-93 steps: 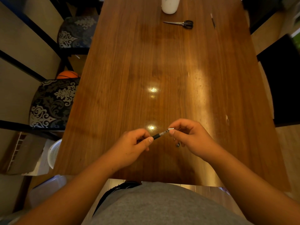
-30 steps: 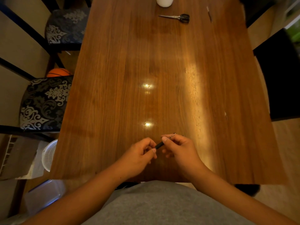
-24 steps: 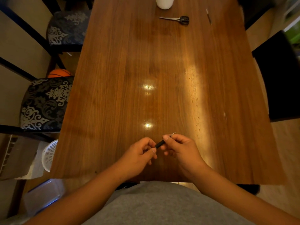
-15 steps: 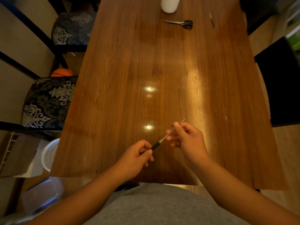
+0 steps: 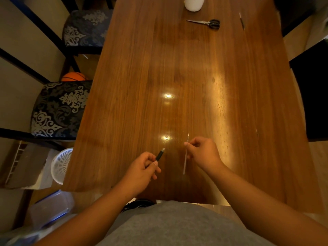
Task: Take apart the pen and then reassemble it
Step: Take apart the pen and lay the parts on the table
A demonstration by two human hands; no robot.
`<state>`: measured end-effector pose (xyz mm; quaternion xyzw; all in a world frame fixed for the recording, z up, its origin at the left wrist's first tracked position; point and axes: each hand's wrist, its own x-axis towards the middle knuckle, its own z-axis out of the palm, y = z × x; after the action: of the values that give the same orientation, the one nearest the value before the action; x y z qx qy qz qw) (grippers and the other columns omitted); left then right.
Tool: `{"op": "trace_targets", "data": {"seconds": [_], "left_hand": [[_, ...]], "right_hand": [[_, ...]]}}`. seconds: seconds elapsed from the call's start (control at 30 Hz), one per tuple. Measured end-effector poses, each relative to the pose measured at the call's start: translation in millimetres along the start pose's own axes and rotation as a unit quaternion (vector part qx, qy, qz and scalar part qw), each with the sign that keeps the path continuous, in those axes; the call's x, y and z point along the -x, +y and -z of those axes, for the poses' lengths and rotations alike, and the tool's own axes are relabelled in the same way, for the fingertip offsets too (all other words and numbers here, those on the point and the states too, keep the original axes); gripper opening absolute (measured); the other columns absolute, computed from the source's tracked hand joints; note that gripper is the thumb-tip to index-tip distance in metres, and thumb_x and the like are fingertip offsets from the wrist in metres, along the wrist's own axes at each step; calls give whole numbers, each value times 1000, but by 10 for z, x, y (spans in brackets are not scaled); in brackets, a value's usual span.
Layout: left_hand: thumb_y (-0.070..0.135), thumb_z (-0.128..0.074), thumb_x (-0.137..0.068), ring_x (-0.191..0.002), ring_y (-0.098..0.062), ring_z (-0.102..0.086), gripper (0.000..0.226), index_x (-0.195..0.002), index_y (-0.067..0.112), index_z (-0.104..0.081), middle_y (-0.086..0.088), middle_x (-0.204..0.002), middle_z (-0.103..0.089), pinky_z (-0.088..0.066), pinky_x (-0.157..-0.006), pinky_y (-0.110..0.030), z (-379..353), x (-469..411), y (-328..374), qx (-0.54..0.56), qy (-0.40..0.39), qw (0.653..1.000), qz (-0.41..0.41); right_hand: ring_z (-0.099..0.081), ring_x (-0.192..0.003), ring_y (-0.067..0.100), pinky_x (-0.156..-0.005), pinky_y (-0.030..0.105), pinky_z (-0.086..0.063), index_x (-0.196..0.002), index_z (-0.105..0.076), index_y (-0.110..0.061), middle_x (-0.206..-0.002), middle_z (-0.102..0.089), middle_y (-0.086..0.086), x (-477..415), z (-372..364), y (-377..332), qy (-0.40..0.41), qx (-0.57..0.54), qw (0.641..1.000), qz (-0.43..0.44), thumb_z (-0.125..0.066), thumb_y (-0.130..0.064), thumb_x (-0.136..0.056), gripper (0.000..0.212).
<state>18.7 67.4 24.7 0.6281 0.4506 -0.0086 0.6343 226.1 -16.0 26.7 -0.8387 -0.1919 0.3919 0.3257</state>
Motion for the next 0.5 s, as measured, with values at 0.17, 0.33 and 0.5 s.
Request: {"op": "trace_targets", "data": {"seconds": [0.17, 0.33, 0.5], "left_hand": [[18, -52, -98, -69, -8, -71, 9, -95, 27, -55, 3, -86, -76, -49, -65, -28, 71, -57, -61, 8, 17, 1000, 17], [21, -53, -97, -71, -10, -72, 5, -95, 25, -56, 5, -88, -77, -50, -65, -30, 140, -74, -109, 3, 17, 1000, 21], [18, -54, -97, -71, -12, -72, 4, -95, 20, -57, 1, -85, -77, -49, -64, -29, 162, -72, -101, 4, 11, 1000, 26]], "right_hand": [[-65, -68, 19, -59, 32, -54, -68, -62, -23, -67, -66, 0, -158, -187, 151, -15, 163, 986, -8, -65, -33, -88, 23], [-56, -55, 12, -44, 22, -35, -63, -58, -21, -59, -58, -3, -255, -272, 201, -14, 234, 972, -23, -62, -36, -90, 31], [-60, -60, 19, -46, 25, -38, -70, -61, -15, -61, -59, 1, -302, -313, 223, -14, 277, 960, -34, -62, -36, -90, 29]]}}
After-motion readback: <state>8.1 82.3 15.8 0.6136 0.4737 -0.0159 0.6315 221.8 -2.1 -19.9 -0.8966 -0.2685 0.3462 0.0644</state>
